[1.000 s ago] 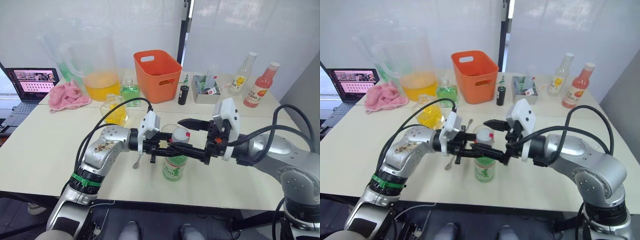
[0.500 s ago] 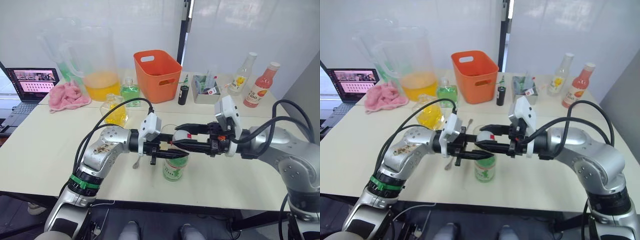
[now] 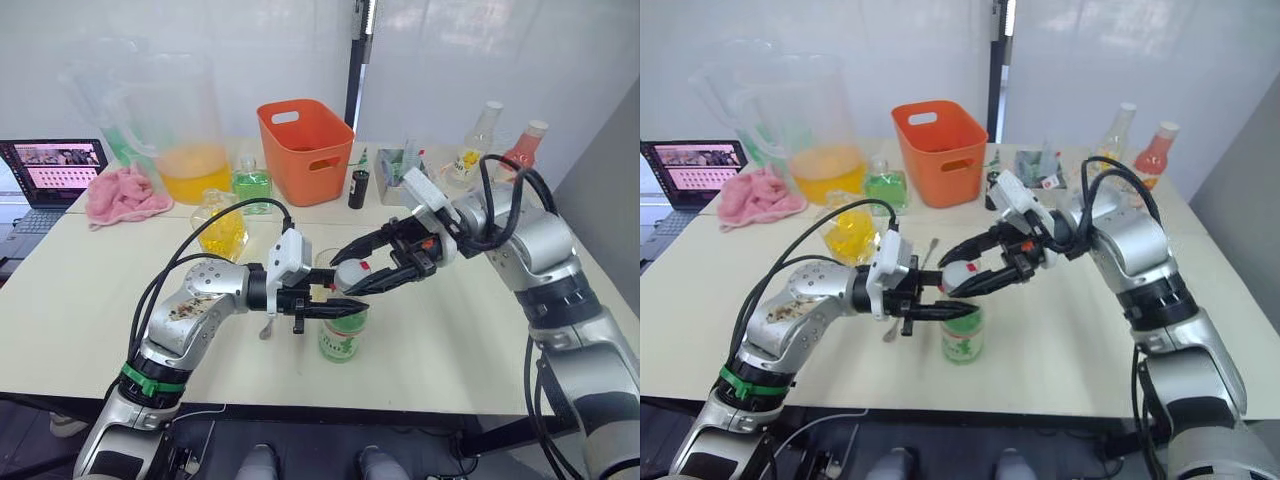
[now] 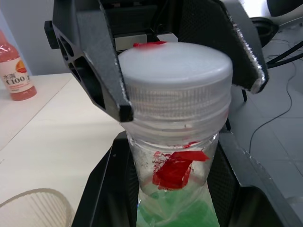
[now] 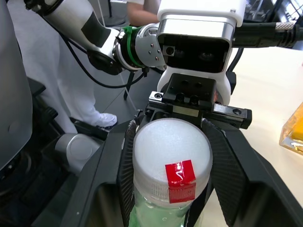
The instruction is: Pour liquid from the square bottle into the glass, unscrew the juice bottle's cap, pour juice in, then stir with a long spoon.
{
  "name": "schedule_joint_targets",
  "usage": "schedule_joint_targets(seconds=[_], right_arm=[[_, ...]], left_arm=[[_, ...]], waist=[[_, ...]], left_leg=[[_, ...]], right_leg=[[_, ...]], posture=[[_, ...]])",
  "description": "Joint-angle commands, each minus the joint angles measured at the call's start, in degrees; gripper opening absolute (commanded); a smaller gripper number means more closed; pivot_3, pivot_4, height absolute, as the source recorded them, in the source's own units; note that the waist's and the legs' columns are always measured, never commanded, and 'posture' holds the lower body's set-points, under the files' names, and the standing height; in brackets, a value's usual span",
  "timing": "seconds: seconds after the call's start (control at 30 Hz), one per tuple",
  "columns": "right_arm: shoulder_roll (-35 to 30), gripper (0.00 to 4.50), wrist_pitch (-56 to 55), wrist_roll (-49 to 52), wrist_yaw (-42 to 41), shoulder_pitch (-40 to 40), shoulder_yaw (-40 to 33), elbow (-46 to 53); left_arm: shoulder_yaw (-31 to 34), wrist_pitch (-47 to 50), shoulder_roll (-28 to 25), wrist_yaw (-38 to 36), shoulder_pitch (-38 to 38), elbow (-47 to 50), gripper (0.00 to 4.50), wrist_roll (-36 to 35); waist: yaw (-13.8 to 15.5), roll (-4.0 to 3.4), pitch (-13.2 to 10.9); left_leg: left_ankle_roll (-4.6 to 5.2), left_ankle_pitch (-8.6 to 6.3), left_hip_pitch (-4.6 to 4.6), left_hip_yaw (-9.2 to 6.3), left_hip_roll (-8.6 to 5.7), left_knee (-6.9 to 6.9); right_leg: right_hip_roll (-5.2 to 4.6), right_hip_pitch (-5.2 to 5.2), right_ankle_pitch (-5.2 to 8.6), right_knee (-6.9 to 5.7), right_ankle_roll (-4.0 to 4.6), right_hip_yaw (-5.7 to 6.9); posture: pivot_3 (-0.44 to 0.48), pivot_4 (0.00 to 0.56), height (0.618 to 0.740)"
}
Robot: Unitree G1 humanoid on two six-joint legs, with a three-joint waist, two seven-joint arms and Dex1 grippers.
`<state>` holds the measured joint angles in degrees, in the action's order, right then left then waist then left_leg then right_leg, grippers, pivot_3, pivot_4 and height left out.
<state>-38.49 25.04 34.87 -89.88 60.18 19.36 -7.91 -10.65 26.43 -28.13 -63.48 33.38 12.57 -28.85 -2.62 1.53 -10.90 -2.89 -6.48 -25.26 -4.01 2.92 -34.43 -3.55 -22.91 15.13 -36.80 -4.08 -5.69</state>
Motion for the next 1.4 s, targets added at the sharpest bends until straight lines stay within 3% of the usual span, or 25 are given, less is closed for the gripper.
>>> schedule_joint_targets(seconds=[0.03,0.13,0.27,0.57,0.93,1.23,1.4], right_arm=[[-1.0,3.43,-1.4,2.2,-2.6,3.1,0.2,-0.8],[-1.6,4.49,-0.6,3.0,-2.6,1.8,-3.4,1.3],[-3.9,4.5,2.2,4.5,-0.4,-2.3,-8.4,5.8],[-8.4,4.5,14.1,12.3,15.9,-17.7,-22.0,24.5],[-4.6,4.5,20.5,11.1,39.3,-25.8,-23.9,37.0],[-2.9,4.5,24.0,13.8,47.0,-27.5,-24.3,40.8],[-2.1,2.98,25.1,15.7,49.0,-27.2,-24.0,41.9]], left_arm=[[-1.2,1.4,-1.1,0.8,-0.5,-1.5,1.38,2.1],[-1.3,1.4,-1.1,0.8,-0.4,-1.5,1.36,2.1],[-1.5,1.5,-1.0,0.9,-0.6,-1.0,1.36,1.9],[-2.1,2.6,-0.1,0.0,0.6,-1.6,1.36,0.5],[-2.9,0.8,1.2,-2.0,2.2,-5.1,1.36,1.4],[-3.4,-0.2,2.0,-2.7,2.9,-6.7,1.36,2.0],[-3.5,-0.4,2.0,-2.6,2.9,-6.7,1.36,2.2]], waist=[[0.0,0.0,0.0],[0.1,0.0,0.0],[0.4,0.0,0.0],[0.2,-0.01,0.0],[0.7,0.0,0.0],[1.0,0.0,0.0],[1.1,0.0,0.0]], left_leg=[[0.0,0.0,0.0,0.0,0.0,0.01],[0.0,0.0,-0.01,0.0,0.0,0.07],[0.0,0.0,-0.02,-0.01,0.0,0.11],[0.0,0.0,-0.02,0.0,0.0,0.14],[0.0,0.0,-0.07,0.0,-0.02,0.12],[0.01,0.01,-0.09,0.0,-0.02,0.12],[0.01,0.0,-0.09,0.0,-0.02,0.12]], right_leg=[[0.0,-0.01,0.01,-0.01,0.02,0.0],[0.0,-0.04,-0.02,0.0,-0.03,0.0],[0.01,-0.05,-0.05,-0.01,-0.1,0.01],[0.0,-0.11,-0.01,-0.04,-0.03,0.0],[0.0,-0.09,0.05,0.05,0.07,-0.02],[-0.01,-0.08,0.05,0.08,0.08,-0.03],[-0.01,-0.08,0.05,0.09,0.08,-0.03]], posture=[[0.0,0.15,0.74],[0.0,0.15,0.74],[0.0,0.15,0.74],[0.0,0.15,0.74],[0.0,0.15,0.74],[0.0,0.15,0.74],[0.0,0.15,0.74]])
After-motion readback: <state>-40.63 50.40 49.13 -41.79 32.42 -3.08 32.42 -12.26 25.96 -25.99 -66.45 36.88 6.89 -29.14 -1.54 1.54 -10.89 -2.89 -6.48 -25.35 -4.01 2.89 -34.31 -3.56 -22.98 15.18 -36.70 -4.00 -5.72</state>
